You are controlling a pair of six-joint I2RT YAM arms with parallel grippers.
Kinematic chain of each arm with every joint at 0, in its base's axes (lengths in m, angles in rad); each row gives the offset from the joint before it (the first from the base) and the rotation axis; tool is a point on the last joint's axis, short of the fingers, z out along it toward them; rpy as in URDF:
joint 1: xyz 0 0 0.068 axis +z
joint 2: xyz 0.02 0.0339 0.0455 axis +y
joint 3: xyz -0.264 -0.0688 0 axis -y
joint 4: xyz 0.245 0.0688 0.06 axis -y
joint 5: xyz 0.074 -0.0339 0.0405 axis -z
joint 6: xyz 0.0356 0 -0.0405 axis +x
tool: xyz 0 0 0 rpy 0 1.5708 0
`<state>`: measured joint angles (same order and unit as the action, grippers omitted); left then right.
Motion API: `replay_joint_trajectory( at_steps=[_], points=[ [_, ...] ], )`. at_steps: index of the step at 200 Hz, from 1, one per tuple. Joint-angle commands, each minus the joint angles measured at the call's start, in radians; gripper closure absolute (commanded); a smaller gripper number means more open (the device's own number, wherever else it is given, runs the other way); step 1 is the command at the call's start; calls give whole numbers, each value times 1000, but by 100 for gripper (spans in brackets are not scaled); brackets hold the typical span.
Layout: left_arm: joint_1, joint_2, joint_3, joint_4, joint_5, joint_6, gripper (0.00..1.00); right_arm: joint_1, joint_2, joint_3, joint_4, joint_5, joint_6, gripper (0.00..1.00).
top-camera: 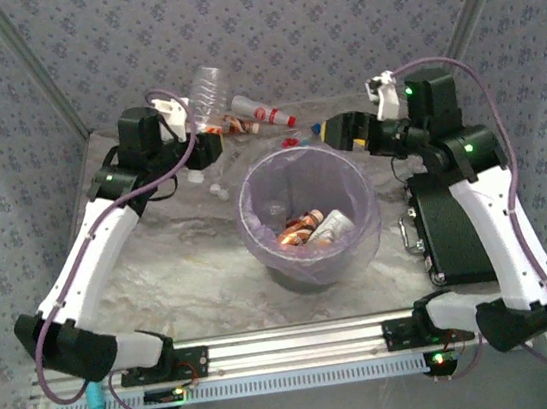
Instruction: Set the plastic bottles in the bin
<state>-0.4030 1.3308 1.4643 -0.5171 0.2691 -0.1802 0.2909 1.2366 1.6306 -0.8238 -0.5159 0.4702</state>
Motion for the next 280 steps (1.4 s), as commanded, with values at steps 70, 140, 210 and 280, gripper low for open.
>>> replay_joint_trajectory(
  at_steps=[70, 140, 210, 280],
  points=[
    [-257, 23, 136, -112, 306, 222, 61, 167, 188, 266, 114, -79, -47, 0],
    [-287, 66, 157, -138, 323, 251, 62, 177, 184, 274, 123, -79, -46, 3],
    [-291, 74, 159, -95, 285, 194, 57, 165, 157, 251, 79, -35, -47, 31],
    [-294, 36, 123, -37, 288, 129, 8, 108, 100, 165, 78, 3, -37, 41]
  ],
)
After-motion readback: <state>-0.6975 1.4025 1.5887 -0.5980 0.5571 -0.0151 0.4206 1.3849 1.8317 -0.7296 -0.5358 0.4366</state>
